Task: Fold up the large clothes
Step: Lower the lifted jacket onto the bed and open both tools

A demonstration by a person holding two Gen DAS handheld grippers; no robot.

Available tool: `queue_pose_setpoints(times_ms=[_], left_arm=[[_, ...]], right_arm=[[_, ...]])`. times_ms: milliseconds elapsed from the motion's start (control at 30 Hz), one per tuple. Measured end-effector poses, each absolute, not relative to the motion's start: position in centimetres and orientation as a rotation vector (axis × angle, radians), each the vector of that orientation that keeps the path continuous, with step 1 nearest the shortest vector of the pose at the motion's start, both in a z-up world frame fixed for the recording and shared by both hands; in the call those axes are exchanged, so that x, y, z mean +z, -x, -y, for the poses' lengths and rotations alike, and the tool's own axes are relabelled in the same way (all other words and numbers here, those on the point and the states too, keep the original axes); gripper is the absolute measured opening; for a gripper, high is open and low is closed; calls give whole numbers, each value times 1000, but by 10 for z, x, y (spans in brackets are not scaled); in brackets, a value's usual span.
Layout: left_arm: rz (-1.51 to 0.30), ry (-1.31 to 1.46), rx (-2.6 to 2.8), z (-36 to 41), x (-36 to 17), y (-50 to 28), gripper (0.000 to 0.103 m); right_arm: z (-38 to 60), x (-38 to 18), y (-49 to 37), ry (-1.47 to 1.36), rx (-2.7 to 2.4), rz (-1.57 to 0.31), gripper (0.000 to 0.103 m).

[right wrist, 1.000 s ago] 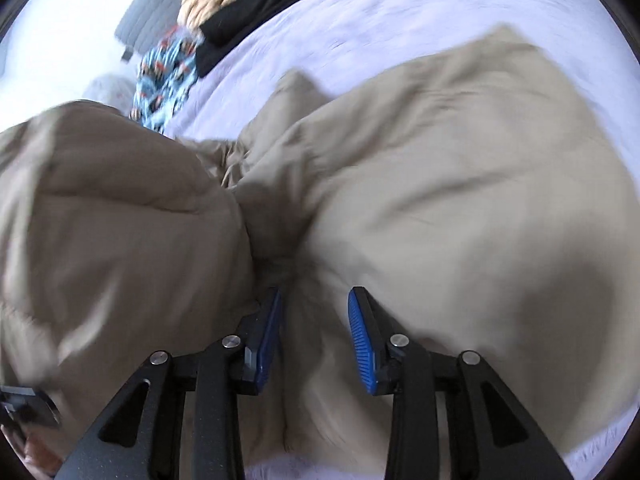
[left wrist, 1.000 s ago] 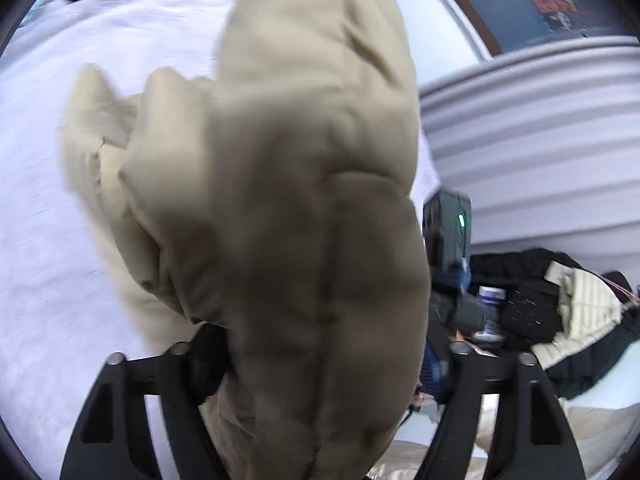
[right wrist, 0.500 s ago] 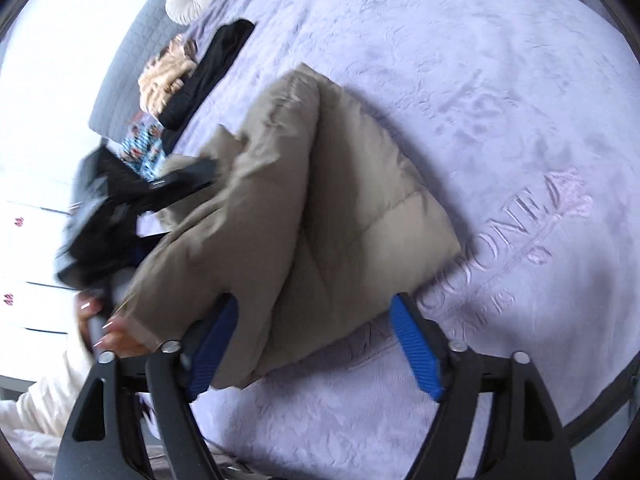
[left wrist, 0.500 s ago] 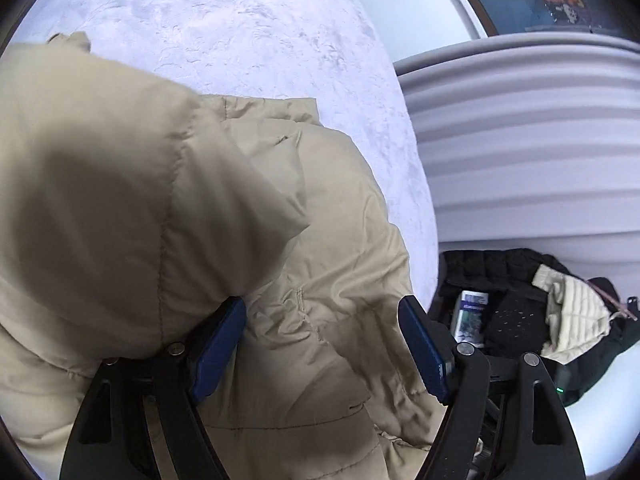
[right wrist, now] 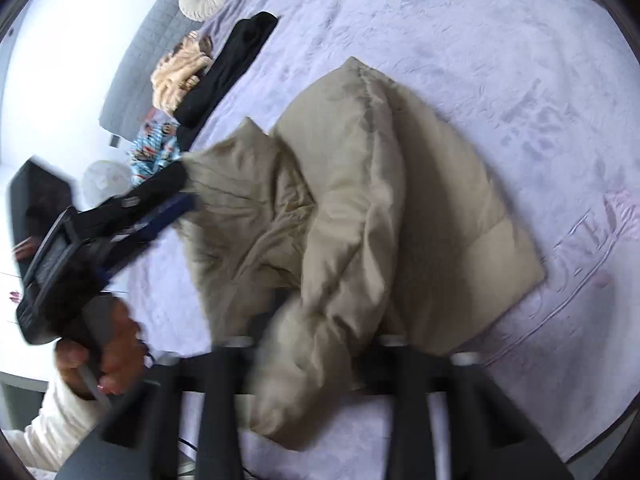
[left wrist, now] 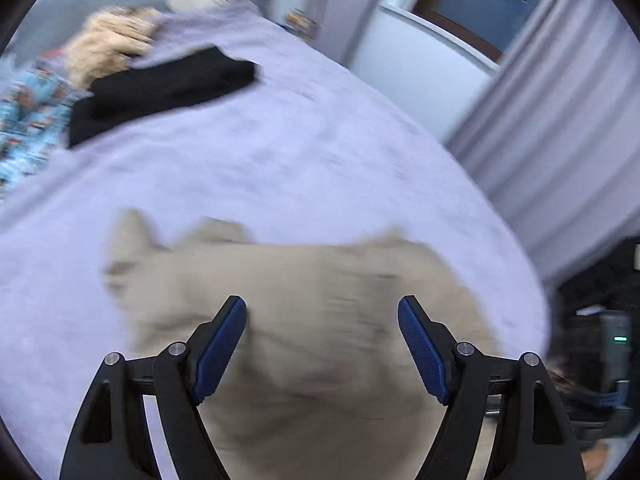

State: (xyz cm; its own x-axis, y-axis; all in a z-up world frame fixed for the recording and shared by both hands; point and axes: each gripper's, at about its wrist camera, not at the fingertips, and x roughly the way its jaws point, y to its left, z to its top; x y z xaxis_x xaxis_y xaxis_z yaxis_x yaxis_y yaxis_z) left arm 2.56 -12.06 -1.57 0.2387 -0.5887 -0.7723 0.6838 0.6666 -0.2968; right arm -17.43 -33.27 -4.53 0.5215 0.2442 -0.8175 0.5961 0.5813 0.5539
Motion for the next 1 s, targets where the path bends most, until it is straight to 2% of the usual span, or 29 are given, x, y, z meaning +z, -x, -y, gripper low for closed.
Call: queue_pose_setpoints(times_ms=[33,100,167,267,367,500,633,733,767,800,833,1000], left_arm=[[-1004,-118,-819,112,-22,-38,78],[-1039,-111,-727,106,-44,-59,78],[-1075,-76,-693,116,-66,-71,78],[-1044,-115,-686,148,-84,-65,78],[-1010,-179,-720,191,-93,-50,78],[-1047,-194,-756,239,-113,-46,78],[-1043,-236,-742,257,-122,-41,79],[-1048,-231,-746,255,-122,-42,79],[-1051,-233,-744,255,-123,-43,81],[-1053,-235,-741,254,-121,-43,81],[-1055,-236,-740,254,-121,-44,81],[-1060,-246,-722,253,-117,-43,81]], right_arm=[[334,-42,174,-936,-260,-1029,16],[330,-25,170,-771,-268,-1024,14],[325,-13,165,-601,-273,-1014,13],[332,-11,164,-514,-286,-1023,13],[355,-21,176,-528,-357,-1042,12],[397,-62,200,-709,-426,-1077,12],[413,-100,207,-746,-433,-1098,13],[425,-106,211,-834,-419,-1110,13],[429,-100,215,-858,-416,-1112,16],[431,-92,218,-864,-418,-1114,25],[434,-81,222,-851,-430,-1112,27],[439,-16,235,-805,-389,-989,27]])
